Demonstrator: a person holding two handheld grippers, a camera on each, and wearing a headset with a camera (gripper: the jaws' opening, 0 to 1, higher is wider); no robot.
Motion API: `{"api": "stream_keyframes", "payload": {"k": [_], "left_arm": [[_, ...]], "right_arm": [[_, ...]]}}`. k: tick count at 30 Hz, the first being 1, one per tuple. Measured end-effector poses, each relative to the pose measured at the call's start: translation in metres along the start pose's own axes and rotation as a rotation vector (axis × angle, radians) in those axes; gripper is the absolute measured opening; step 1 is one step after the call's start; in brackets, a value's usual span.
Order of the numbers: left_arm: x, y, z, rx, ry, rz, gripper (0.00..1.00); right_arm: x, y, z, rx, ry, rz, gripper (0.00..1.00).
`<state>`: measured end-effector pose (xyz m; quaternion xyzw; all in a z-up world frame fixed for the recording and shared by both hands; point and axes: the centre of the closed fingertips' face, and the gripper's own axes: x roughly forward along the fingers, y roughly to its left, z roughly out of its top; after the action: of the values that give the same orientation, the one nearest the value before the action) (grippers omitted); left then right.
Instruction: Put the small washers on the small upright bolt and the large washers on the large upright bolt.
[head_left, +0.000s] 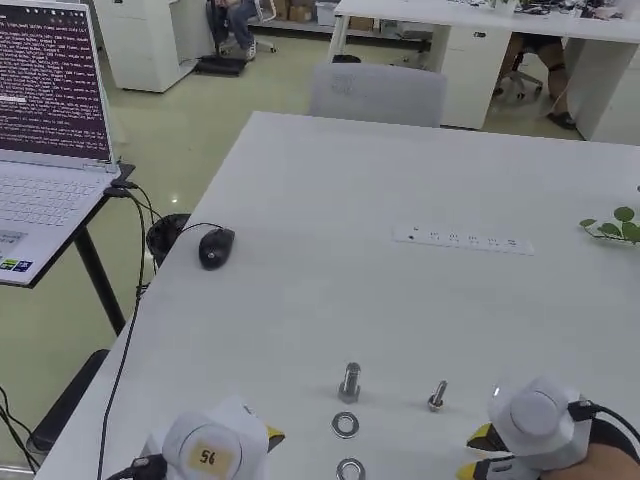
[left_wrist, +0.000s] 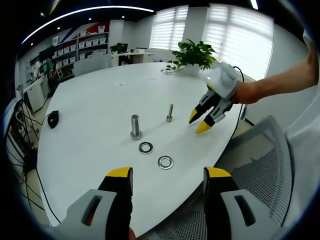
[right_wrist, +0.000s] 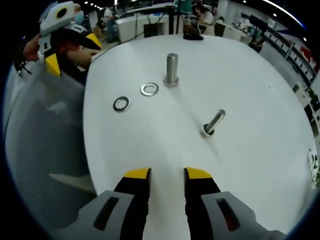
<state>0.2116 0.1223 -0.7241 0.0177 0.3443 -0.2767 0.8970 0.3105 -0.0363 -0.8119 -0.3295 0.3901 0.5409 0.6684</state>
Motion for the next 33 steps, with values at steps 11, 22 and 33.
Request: {"api": "stream_keyframes", "payload": {"k": [11, 22, 33], "left_arm": [[-0.003, 0.001, 0.0, -0.008, -0.007, 0.011, 0.56], [-0.004, 0.0, -0.002, -0.003, -0.004, 0.01, 0.56], [0.001, -0.008, -0.015, -0.018, 0.008, -0.003, 0.56]], "right_arm": [[0.017, 0.029, 0.026, -0.026, -0.038, 0.054, 0.28], [0.026, 0.043, 0.04, -0.055, -0.056, 0.082, 0.29], [0.034, 0.051, 0.053, -0.08, -0.071, 0.11, 0.29]]}}
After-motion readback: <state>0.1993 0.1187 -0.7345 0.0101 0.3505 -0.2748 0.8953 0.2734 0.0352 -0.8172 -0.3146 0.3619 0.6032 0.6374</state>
